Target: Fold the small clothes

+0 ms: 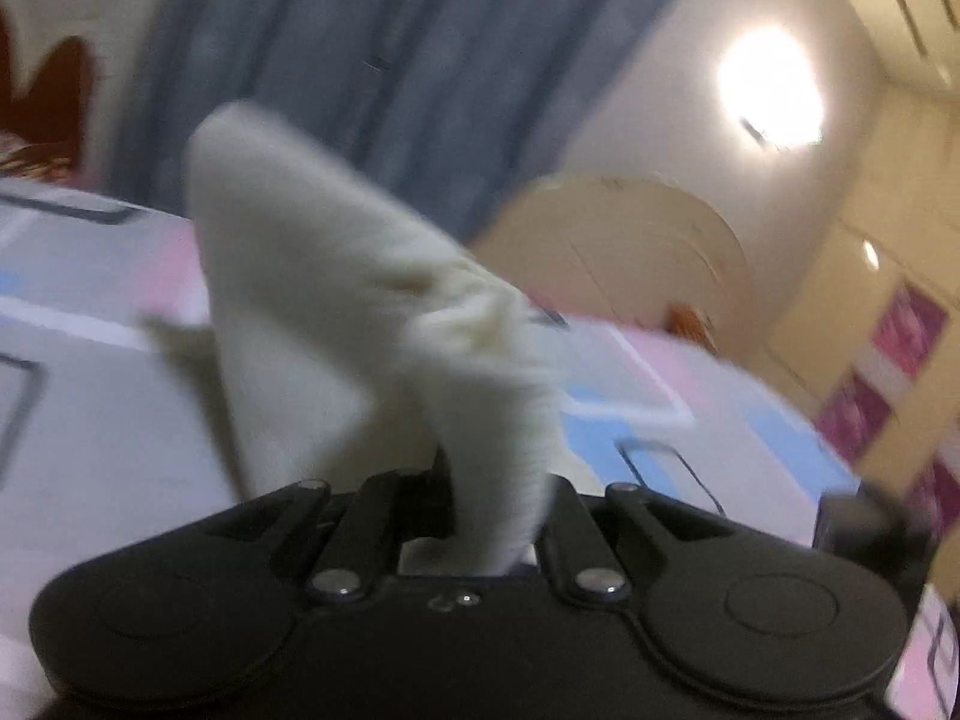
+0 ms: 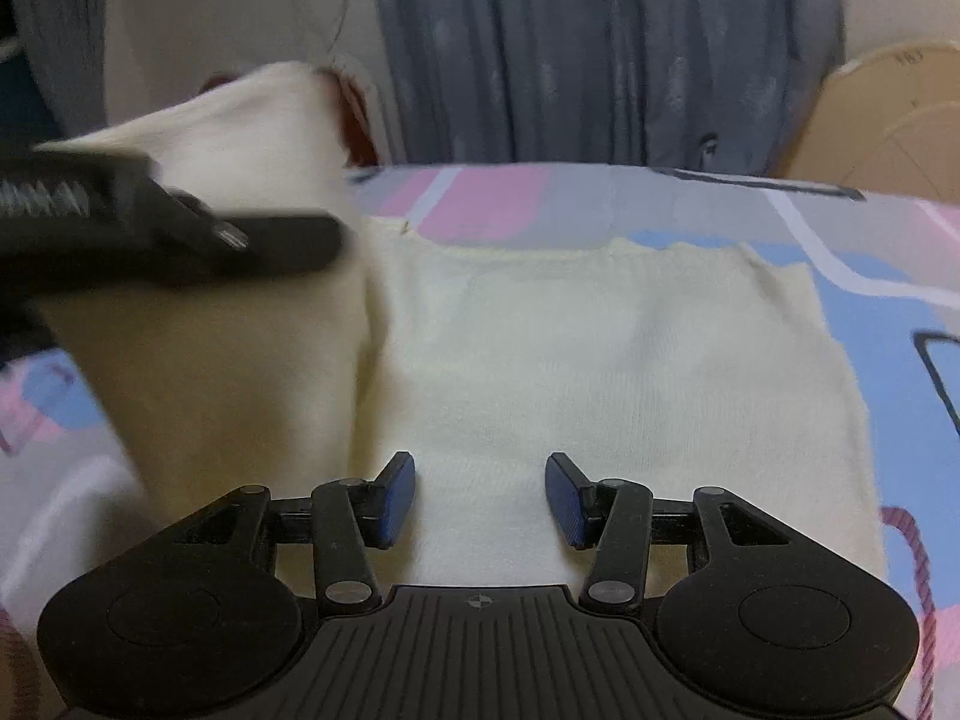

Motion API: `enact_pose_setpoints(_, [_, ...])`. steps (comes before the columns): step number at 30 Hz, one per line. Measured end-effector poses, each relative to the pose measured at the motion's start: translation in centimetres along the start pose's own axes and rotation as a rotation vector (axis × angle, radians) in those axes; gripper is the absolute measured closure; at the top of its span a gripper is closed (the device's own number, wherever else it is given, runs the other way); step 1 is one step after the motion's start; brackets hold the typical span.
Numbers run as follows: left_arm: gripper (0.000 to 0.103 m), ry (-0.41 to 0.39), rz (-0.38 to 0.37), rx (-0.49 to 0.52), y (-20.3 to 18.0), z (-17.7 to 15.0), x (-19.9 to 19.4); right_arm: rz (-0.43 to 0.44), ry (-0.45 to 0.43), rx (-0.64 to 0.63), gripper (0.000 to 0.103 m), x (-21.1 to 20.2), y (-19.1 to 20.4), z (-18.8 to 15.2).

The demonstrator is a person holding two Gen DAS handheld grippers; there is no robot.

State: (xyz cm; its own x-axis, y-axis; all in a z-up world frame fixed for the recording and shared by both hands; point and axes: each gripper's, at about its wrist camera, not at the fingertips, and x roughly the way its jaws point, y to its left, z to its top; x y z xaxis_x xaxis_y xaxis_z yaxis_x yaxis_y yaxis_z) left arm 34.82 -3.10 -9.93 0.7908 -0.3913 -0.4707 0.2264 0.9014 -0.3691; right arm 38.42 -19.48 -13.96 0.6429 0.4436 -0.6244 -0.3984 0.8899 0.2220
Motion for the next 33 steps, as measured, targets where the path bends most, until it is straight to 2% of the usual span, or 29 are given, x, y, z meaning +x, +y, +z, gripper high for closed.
enact_pose_setpoints(5, [0.096, 0.123, -0.043, 0.062, -4.0, -2.5, 4.6, -0.033, -0.019, 0.131, 0.054, -3.6, -6.8, -0.2])
enact_pose_setpoints(9, [0.090, 0.170, -0.007, 0.046, -5.0, -3.9, 5.7, -0.017, 0.015, 0.141, 0.054, -5.3, -9.9, -1.5])
enact_pose_setpoints(15, [0.081, 0.191, -0.036, 0.054, -5.1, -4.2, 3.8, 0.053, 0.034, 0.189, 0.054, -7.1, -11.6, -2.2])
enact_pose_setpoints(19, [0.073, 0.226, -0.098, 0.024, -4.3, -4.0, 1.5, 0.078, 0.009, 0.242, 0.054, -8.7, -12.6, -2.0])
enact_pose_setpoints(22, [0.066, 0.213, -0.106, 0.011, -3.4, -4.2, -0.7, 0.109, -0.006, 0.302, 0.054, -9.4, -13.7, -1.2])
enact_pose_setpoints(25, [0.063, 0.183, -0.046, -0.003, -2.4, -3.8, -1.3, 0.160, -0.009, 0.341, 0.054, -8.8, -13.9, 0.1])
enact_pose_setpoints(29, [0.063, 0.133, 0.064, -0.088, 0.5, -2.5, -1.0, 0.240, 0.017, 0.431, 0.054, -6.2, -14.0, 0.9])
enact_pose_setpoints(33, [0.063, 0.105, 0.115, -0.087, 1.9, -1.6, 0.1, 0.245, 0.038, 0.478, 0.054, -3.9, -14.2, 1.4])
